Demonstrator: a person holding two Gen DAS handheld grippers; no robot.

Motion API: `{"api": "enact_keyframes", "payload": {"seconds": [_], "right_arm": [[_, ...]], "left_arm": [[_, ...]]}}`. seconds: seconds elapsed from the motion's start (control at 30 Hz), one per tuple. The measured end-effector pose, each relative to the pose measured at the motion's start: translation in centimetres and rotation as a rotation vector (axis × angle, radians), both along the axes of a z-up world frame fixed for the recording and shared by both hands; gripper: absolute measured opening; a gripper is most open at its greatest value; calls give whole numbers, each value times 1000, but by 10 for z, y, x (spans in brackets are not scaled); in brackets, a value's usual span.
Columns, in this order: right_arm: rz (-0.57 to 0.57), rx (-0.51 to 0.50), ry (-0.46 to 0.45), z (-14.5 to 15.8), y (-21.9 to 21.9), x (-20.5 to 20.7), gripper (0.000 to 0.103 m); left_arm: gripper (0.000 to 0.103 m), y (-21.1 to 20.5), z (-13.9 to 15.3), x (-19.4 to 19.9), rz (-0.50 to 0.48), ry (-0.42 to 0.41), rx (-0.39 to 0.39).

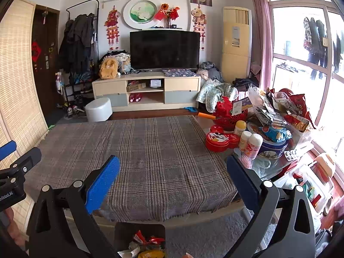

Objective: Collect trash

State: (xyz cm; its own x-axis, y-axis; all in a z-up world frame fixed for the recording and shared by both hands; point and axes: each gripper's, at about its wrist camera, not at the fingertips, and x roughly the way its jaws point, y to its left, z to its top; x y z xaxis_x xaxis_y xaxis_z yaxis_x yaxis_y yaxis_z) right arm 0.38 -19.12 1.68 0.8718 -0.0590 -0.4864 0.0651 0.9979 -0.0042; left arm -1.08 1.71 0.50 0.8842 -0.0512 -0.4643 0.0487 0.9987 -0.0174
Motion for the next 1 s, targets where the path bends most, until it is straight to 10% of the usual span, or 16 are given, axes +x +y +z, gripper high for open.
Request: {"api": "enact_keyframes", "payload": {"seconds": [1.0], "right_arm": [[-3, 10, -8, 5, 5, -11, 100]], "left_arm": [[95, -3, 7, -6, -24, -21, -2]]}}
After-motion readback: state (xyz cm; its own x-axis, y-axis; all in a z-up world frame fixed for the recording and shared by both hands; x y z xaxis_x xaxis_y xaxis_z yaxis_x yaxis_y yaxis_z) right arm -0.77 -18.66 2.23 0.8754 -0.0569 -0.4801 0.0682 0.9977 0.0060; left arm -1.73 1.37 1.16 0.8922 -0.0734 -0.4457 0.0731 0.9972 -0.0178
